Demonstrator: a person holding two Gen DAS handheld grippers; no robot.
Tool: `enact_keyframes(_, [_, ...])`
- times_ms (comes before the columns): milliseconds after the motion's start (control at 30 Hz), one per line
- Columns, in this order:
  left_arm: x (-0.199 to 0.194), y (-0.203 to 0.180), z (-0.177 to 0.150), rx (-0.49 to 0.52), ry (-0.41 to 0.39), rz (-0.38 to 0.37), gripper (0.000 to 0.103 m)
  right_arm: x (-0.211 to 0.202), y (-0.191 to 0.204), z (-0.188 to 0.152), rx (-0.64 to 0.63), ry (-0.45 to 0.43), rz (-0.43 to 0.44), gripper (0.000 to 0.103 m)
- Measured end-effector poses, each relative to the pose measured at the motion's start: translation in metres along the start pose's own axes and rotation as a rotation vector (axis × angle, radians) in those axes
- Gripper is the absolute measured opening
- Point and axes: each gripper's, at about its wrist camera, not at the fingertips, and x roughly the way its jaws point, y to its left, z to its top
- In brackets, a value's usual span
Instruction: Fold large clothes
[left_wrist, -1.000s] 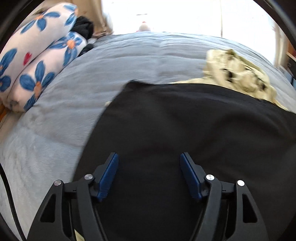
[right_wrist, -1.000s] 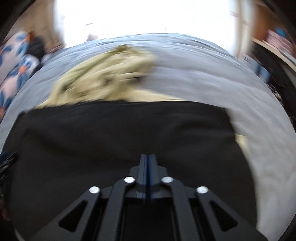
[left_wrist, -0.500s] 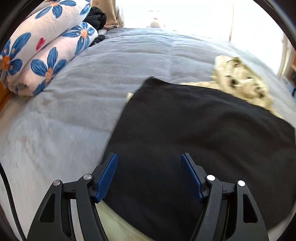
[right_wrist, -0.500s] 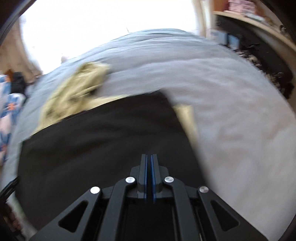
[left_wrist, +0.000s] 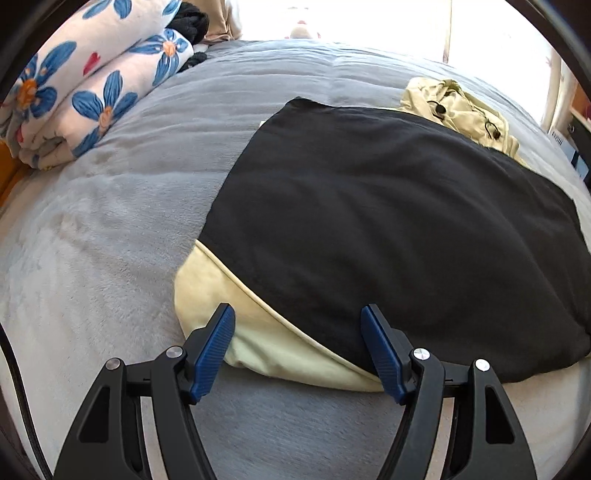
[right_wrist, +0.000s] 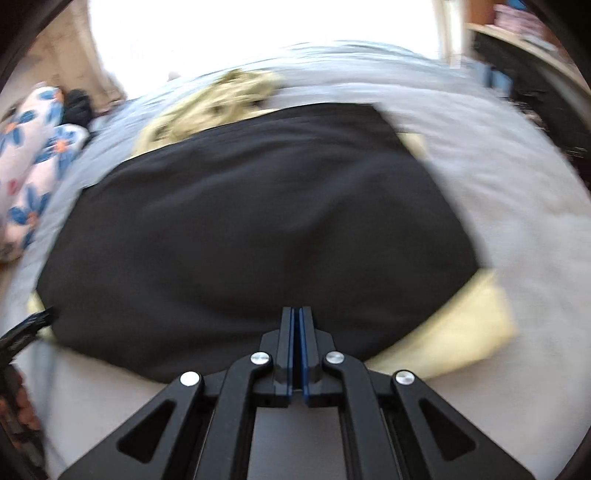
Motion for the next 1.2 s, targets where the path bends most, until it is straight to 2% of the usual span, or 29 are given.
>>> enact_keyframes(67, [0.0,0.0,0.002,0.0,0.009,0.003,0.07,-0.003,-0.025,0.001,0.069,0.006,0.007,0.002])
enact_keyframes(200, [-0.002,-0.006,0.003,0.016,0.022,0.033,0.07,-0.014,-0.044,-0.006,0.132,0.014,0.014,0.003])
enact_keyframes(400, [-0.016,0.004,-0.002,-0.022,0.06,-0.014,0.07,-0.029,-0.055,-0.023,0.193,0.041,0.066,0.006])
enact_keyframes(467, [-0.019,0.012,-0.005,-0.058,0.077,-0.031,0.07,-0.033,-0.055,-0.025,0.207,0.038,0.082,0.011])
enact_keyframes(533, [-0.021,0.021,-0.006,-0.094,0.095,-0.042,0.07,-0.038,-0.057,-0.025,0.215,0.035,0.09,0.026])
enact_keyframes(567, [-0.022,0.024,-0.006,-0.106,0.1,-0.046,0.07,-0.04,-0.056,-0.024,0.215,0.032,0.099,0.027])
enact_keyframes(733, [-0.03,0.024,0.008,-0.077,0.08,-0.026,0.07,-0.048,-0.042,0.002,0.175,0.012,0.14,0.028])
enact_keyframes(967, [-0.056,-0.005,0.054,0.044,0.0,-0.013,0.07,-0.06,-0.002,0.047,0.071,-0.021,0.184,0.028])
enact_keyframes(1200, [-0.072,-0.043,0.084,0.118,-0.033,-0.067,0.071,-0.066,0.039,0.068,-0.032,-0.015,0.218,0.028])
